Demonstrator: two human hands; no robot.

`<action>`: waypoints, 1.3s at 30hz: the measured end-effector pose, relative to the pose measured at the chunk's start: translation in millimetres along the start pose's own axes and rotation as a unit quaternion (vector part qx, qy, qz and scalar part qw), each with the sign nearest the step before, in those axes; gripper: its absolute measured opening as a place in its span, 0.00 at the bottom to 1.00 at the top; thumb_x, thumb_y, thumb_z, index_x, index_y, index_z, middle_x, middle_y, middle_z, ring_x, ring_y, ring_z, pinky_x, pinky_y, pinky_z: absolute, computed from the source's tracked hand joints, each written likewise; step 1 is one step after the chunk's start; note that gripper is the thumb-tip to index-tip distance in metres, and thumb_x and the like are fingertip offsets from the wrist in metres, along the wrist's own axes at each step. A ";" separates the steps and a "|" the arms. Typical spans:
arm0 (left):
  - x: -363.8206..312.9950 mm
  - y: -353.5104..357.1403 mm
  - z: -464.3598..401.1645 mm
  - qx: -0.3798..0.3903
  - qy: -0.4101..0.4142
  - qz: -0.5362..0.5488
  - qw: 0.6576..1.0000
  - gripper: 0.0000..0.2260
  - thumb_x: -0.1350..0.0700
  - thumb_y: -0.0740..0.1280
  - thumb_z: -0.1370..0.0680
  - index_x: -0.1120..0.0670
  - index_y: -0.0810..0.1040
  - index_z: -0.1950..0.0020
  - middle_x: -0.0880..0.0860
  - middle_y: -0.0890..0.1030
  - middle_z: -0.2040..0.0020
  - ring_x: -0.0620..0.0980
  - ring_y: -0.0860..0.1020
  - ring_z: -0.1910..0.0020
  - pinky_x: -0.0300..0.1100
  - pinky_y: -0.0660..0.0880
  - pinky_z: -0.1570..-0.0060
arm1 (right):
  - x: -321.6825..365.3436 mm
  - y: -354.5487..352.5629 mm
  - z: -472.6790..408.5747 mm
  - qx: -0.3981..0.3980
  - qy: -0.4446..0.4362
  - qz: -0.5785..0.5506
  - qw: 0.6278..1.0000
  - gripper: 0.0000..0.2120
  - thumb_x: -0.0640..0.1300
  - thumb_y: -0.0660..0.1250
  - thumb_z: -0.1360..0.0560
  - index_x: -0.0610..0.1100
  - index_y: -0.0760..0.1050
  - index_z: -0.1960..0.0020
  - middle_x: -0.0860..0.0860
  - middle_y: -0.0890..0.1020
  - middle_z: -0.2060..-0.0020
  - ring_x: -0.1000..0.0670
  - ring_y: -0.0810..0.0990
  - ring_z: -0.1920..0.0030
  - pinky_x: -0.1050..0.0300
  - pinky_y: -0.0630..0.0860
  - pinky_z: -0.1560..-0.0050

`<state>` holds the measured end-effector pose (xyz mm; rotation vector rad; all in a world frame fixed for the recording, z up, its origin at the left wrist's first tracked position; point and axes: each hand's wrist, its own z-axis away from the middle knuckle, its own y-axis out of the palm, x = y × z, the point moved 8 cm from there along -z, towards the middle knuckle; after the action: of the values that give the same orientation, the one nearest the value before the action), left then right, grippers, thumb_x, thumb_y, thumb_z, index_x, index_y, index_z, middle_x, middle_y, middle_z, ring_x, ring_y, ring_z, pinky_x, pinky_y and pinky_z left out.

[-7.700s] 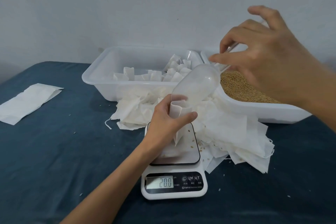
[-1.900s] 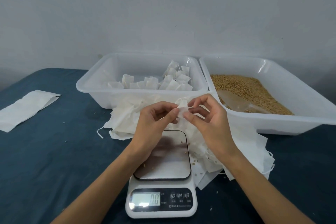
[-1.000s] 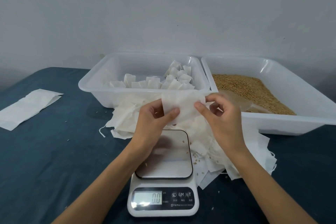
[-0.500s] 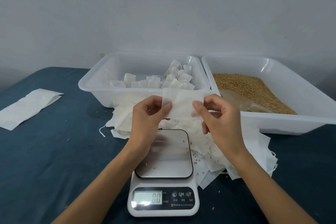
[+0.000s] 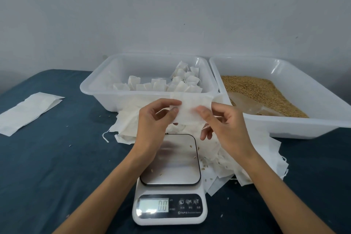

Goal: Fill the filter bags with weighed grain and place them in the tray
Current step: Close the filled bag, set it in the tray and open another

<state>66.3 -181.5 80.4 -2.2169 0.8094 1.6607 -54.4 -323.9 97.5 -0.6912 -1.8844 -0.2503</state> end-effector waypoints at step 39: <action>-41.0 16.2 17.4 0.055 0.153 -0.249 0.955 0.29 0.40 0.75 0.26 0.45 0.74 0.27 0.38 0.73 0.28 0.42 0.68 0.25 0.37 0.64 0.26 | 24.4 -6.5 3.2 0.060 0.026 0.045 0.997 0.46 0.80 0.54 0.30 0.42 0.79 0.36 0.34 0.80 0.69 0.42 0.85 0.70 0.37 0.74 0.67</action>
<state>35.2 -174.3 115.4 -2.3727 0.3435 1.0306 -67.2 -319.2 119.0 -0.6793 -1.7970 -0.0956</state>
